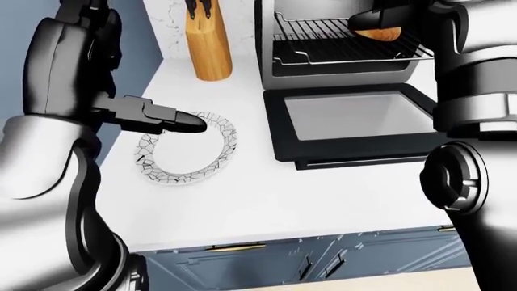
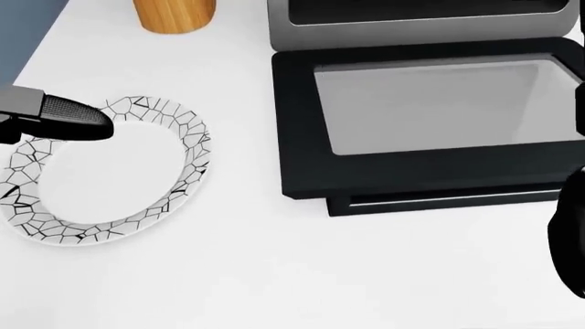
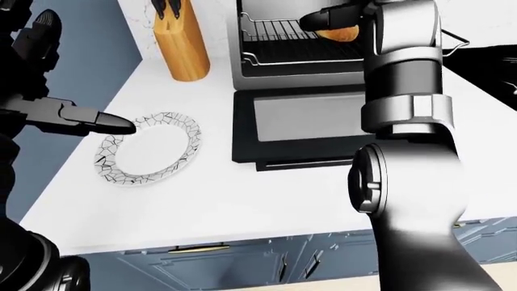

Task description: Pick the bread from the top rack and place it on the plate on the counter.

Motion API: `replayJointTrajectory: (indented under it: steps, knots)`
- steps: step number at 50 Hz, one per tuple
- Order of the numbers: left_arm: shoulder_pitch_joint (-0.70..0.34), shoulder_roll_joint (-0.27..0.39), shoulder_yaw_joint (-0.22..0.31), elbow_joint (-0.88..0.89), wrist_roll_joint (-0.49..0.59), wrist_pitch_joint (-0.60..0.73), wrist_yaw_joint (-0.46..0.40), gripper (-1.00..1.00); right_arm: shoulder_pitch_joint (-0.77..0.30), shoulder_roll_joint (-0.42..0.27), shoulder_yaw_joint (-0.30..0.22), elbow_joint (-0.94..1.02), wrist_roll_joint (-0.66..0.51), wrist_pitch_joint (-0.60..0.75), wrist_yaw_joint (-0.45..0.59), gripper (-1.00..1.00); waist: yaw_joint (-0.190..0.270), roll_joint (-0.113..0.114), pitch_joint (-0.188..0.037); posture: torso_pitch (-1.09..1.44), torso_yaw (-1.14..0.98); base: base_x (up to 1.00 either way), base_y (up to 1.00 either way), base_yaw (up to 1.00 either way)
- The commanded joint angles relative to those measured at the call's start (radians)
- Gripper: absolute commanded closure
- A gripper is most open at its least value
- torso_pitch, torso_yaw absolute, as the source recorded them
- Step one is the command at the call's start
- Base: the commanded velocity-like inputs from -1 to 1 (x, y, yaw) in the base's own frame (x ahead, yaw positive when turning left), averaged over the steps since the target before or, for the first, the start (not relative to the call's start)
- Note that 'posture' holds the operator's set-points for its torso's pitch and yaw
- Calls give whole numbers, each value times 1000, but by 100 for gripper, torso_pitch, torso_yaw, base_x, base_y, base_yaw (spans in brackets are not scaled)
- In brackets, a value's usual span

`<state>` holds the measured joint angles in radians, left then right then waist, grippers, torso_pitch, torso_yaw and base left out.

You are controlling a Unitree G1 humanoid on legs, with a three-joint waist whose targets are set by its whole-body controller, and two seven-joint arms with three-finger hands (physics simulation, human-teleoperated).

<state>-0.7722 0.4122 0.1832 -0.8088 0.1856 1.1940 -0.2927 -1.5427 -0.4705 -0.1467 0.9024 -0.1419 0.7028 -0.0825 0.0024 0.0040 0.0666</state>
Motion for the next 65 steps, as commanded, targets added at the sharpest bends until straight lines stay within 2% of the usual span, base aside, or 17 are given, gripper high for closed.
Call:
replayJointTrajectory:
  steps: [1,41,58,59,60,61,65]
  knots:
    - [-28,11,10,-15,10,-23,5,-100,-44,-11,-1,-23,-2,-47,-8,-100,0,-1,-30,0,0,0,0,0]
    - [-43,17,5,-12,42,-18,-25,-100,-55,-3,-6,149,25,-178,-58,-100,2,-3,-31,0,0,0,0,0]
    - [-44,16,5,-11,49,-19,-32,-100,-37,-6,-10,137,45,-158,-57,-100,3,-7,-33,0,0,0,0,0]
    - [-42,19,5,-13,50,-19,-33,-100,-37,-7,-7,135,45,-152,-55,-85,3,-7,-33,0,0,0,0,0]
    - [-43,17,8,-14,50,-17,-33,-100,-38,-7,-8,132,48,-144,-50,-80,3,-7,-33,0,0,0,0,0]
    - [-43,18,6,-15,50,-17,-34,-100,-38,-8,-6,130,47,-140,-49,-59,3,-7,-33,0,0,0,0,0]
    - [-43,18,9,-15,49,-17,-35,-100,-37,-10,-7,119,49,-122,-45,-44,4,-8,-33,0,0,0,0,0]
